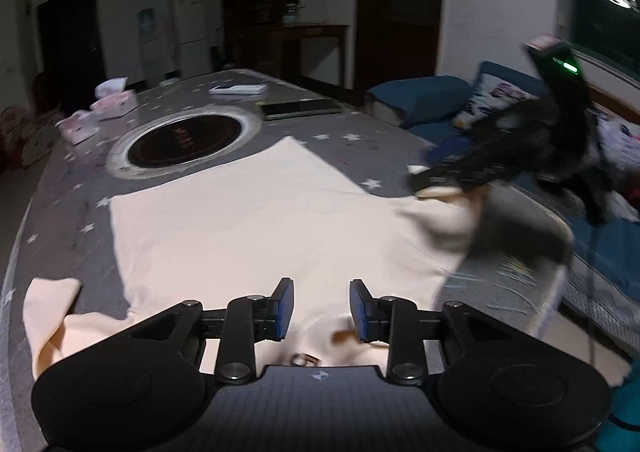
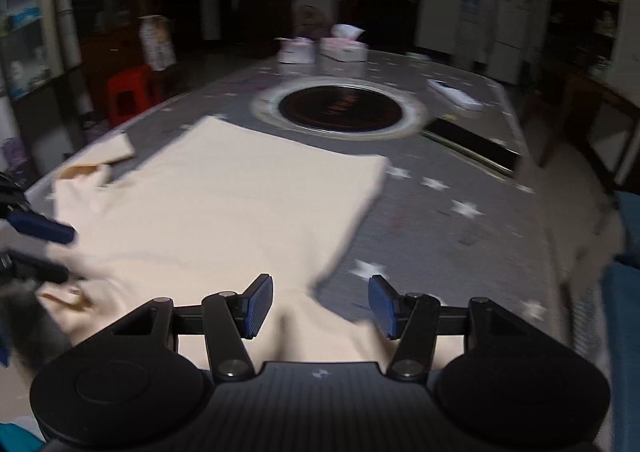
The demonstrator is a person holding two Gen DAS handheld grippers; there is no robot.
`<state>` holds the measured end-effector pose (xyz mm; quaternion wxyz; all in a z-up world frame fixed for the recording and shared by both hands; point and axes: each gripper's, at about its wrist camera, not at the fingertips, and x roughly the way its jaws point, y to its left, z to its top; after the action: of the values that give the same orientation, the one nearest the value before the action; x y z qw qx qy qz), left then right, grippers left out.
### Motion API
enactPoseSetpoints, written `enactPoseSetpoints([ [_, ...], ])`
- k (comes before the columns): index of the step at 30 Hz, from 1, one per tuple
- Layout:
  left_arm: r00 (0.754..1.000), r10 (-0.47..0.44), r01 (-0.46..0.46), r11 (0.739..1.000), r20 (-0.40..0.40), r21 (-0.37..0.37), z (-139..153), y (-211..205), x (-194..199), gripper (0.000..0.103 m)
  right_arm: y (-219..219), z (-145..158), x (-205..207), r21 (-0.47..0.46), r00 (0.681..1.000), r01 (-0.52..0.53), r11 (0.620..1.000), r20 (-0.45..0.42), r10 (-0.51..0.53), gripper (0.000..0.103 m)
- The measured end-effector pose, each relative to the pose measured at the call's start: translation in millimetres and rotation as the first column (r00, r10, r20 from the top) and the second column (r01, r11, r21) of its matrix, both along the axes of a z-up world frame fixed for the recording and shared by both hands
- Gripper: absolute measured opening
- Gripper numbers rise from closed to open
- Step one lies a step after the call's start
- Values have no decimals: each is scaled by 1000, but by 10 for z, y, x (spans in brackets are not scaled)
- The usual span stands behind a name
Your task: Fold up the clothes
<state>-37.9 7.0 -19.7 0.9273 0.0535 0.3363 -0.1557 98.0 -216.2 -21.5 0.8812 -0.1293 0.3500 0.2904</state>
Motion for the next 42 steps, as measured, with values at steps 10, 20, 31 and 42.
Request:
enactPoseSetpoints([
  [10,999,-26,25,999,-46,-21,-236,-248,264,33,-623,-198,129,6,962,273,962,-29,-273,53],
  [20,995,-69,66,997,-74,-38,-364,-414,249,33,-569,-189,-42,38,979,205,978,-13,-204,51],
  [31,993,-78,73,995,-87,-65,-393,-459,253,37,-328,-299,-106,-125,986,153,980,83,-143,22],
  [42,988,-125,119,991,-96,-66,-409,-565,325,38,-1054,-175,-179,-15,889,450,893,95,-447,7],
])
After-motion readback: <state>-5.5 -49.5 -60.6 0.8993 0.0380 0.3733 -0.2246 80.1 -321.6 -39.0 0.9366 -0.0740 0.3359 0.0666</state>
